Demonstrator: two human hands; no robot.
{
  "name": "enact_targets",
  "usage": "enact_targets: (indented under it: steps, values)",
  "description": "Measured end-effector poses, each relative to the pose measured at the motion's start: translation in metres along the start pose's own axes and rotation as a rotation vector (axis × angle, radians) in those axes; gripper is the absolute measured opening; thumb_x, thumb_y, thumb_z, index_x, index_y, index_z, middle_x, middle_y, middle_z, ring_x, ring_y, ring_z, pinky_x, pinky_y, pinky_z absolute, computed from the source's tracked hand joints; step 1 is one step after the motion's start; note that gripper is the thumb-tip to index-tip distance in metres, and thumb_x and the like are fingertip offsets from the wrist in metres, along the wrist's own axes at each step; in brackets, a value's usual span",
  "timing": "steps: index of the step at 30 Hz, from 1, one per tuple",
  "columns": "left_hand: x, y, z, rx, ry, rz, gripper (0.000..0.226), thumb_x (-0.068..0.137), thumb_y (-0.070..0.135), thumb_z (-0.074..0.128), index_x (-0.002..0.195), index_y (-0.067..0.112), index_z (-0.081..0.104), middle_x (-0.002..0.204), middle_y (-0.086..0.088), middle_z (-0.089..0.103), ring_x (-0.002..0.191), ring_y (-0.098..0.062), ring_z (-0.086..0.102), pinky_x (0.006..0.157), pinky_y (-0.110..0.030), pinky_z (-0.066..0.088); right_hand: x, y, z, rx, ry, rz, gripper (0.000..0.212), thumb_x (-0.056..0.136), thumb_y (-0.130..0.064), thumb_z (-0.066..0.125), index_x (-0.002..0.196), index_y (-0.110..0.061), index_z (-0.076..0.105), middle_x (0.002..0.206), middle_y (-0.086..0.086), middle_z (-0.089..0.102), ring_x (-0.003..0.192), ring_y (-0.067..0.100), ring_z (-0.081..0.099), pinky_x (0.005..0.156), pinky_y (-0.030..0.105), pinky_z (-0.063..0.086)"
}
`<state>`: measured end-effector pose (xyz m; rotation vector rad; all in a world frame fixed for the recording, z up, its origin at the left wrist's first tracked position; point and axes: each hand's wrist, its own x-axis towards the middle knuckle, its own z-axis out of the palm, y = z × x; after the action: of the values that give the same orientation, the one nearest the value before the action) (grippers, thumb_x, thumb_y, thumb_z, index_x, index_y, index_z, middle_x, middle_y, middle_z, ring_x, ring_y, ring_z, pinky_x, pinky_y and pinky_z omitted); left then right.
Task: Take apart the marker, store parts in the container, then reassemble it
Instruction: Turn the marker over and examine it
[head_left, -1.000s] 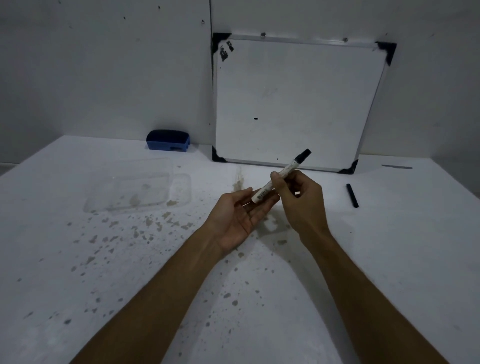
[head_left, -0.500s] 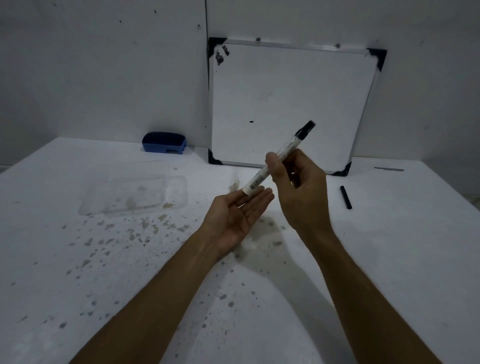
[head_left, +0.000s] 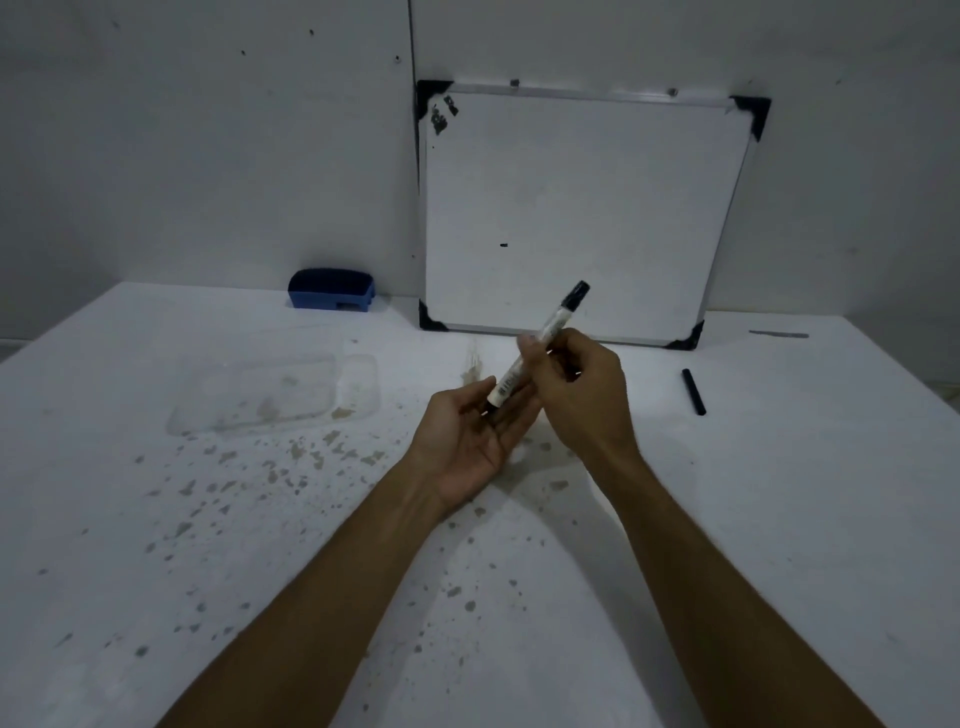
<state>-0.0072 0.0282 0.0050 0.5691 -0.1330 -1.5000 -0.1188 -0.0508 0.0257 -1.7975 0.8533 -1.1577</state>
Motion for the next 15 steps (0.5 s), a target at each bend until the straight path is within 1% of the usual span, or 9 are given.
enact_targets:
  steps: [2,4,5,7,9,12,14,15]
  values:
    - [-0.002,0.001,0.002,0.006,0.002,0.007,0.037,0.102,0.014,0.046,0.101,-0.009,0.076,0.112,-0.024,0.073,0.099,-0.031,0.075,0.093,-0.036,0.059,0.003,-0.002,-0.002,0.055,-0.011,0.009,0.032,0.093,-0.048,0.068,0.084,-0.017,0.072,0.072,0.021,0.062,0.064,0.026,0.057,0.065,0.045,0.053]
    - [-0.003,0.003,0.002,0.000,-0.014,0.013,0.036,0.102,0.013,0.046,0.108,-0.011,0.073,0.118,-0.026,0.071,0.105,-0.033,0.073,0.095,-0.038,0.058,0.006,-0.003,-0.004,0.063,-0.022,0.007,0.033,0.093,-0.049,0.067,0.085,-0.018,0.073,0.077,0.023,0.064,0.068,0.031,0.061,0.070,0.043,0.055]
    - [-0.003,0.003,0.002,-0.002,-0.024,0.018,0.035,0.102,0.012,0.047,0.114,-0.012,0.069,0.122,-0.027,0.069,0.109,-0.035,0.071,0.098,-0.039,0.056,0.007,-0.002,-0.005,0.030,-0.024,0.007,0.032,0.093,-0.050,0.067,0.086,-0.020,0.073,0.073,0.020,0.063,0.066,0.028,0.060,0.071,0.038,0.055]
    - [-0.003,0.005,0.002,0.013,-0.025,0.026,0.036,0.101,0.012,0.050,0.127,-0.011,0.059,0.126,-0.028,0.066,0.116,-0.037,0.068,0.102,-0.040,0.053,0.007,0.001,-0.007,-0.020,-0.014,0.012,0.031,0.094,-0.051,0.065,0.086,-0.022,0.072,0.061,0.006,0.055,0.058,0.011,0.053,0.064,0.024,0.049]
    - [-0.003,0.005,0.003,0.055,-0.011,0.042,0.040,0.100,0.011,0.055,0.134,-0.011,0.053,0.127,-0.029,0.065,0.117,-0.038,0.067,0.100,-0.040,0.055,0.009,0.005,-0.009,-0.031,0.015,0.039,0.033,0.095,-0.051,0.064,0.084,-0.021,0.071,0.059,-0.005,0.051,0.055,0.005,0.047,0.059,0.018,0.044]
    - [-0.002,0.007,0.002,0.175,-0.006,0.027,0.036,0.099,0.013,0.057,0.125,-0.011,0.060,0.121,-0.026,0.069,0.110,-0.033,0.071,0.091,-0.035,0.060,0.016,0.011,-0.016,0.033,0.057,0.109,0.043,0.095,-0.053,0.063,0.083,-0.013,0.069,0.062,-0.004,0.050,0.056,0.005,0.044,0.062,0.024,0.042]
    - [-0.002,0.009,-0.001,0.299,-0.037,-0.029,0.035,0.099,0.016,0.053,0.121,-0.010,0.064,0.107,-0.019,0.072,0.094,-0.026,0.072,0.082,-0.032,0.061,0.019,0.015,-0.023,0.087,0.072,0.169,0.047,0.094,-0.054,0.063,0.091,-0.008,0.071,0.070,0.007,0.053,0.067,0.009,0.048,0.068,0.029,0.043]
    - [-0.001,0.009,-0.002,0.365,-0.055,-0.060,0.034,0.099,0.016,0.052,0.119,-0.008,0.063,0.097,-0.014,0.069,0.083,-0.022,0.066,0.076,-0.030,0.057,0.020,0.017,-0.027,0.116,0.067,0.208,0.048,0.094,-0.054,0.063,0.095,-0.007,0.072,0.074,0.014,0.052,0.072,0.012,0.048,0.071,0.029,0.043]
